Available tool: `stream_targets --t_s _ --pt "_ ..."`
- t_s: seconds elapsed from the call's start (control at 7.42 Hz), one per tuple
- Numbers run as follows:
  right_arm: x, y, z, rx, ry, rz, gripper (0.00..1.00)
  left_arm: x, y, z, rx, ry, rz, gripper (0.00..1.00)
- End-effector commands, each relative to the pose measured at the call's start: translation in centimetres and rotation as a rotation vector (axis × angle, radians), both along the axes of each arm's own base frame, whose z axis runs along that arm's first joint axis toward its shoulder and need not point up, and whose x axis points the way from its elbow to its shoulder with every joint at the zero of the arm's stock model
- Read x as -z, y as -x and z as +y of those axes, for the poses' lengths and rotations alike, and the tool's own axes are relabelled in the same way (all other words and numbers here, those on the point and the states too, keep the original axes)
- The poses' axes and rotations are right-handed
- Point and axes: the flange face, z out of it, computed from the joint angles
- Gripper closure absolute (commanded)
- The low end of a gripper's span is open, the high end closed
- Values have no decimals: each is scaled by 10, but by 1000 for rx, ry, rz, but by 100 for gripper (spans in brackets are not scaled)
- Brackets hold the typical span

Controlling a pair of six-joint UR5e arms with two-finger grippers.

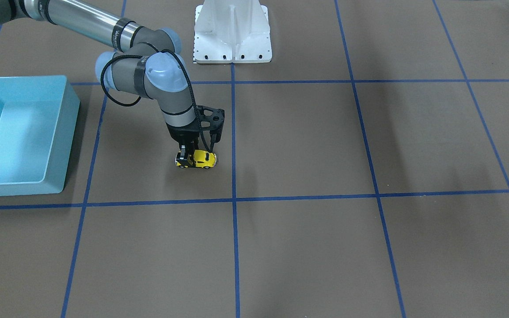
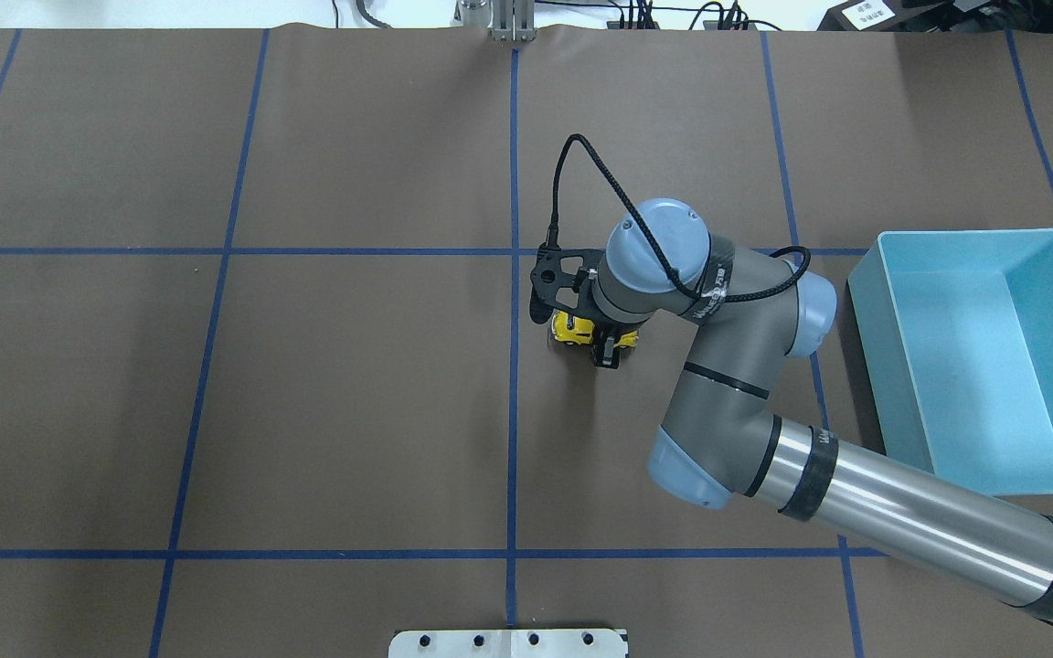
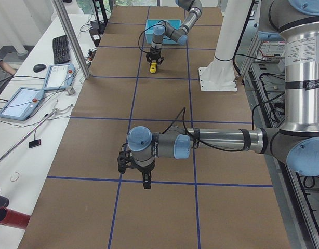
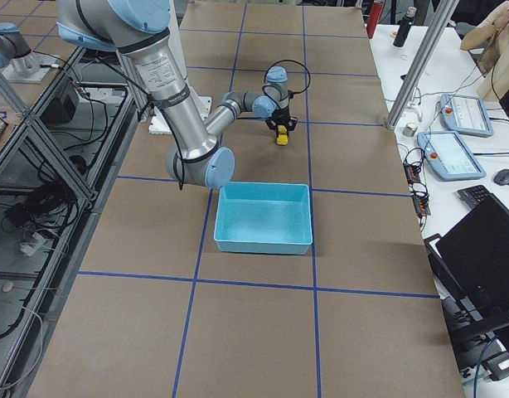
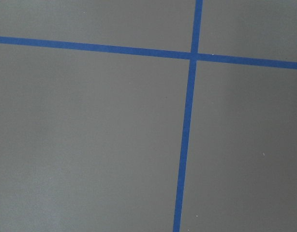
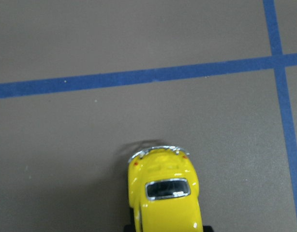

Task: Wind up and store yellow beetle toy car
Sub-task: 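Lower the right gripper and close it on the yellow car, then lift the car with the right gripper and carry it over the bin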

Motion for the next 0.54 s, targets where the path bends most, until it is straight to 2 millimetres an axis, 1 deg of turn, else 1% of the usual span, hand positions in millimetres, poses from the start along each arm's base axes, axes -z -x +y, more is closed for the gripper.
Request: stream_targets --t_s 0.0,0.13,0.27,0.4 --pt "20 -88 6 2 86 17 100 -1 0 1 0 1 -1 0" --pt "12 -144 13 -26 95 27 100 -2 0 2 -1 3 0 0" --pt "-3 -193 21 -6 83 18 100 -2 0 2 0 5 0 0" --pt "-34 -248 41 10 83 32 100 -1 1 1 0 2 0 0"
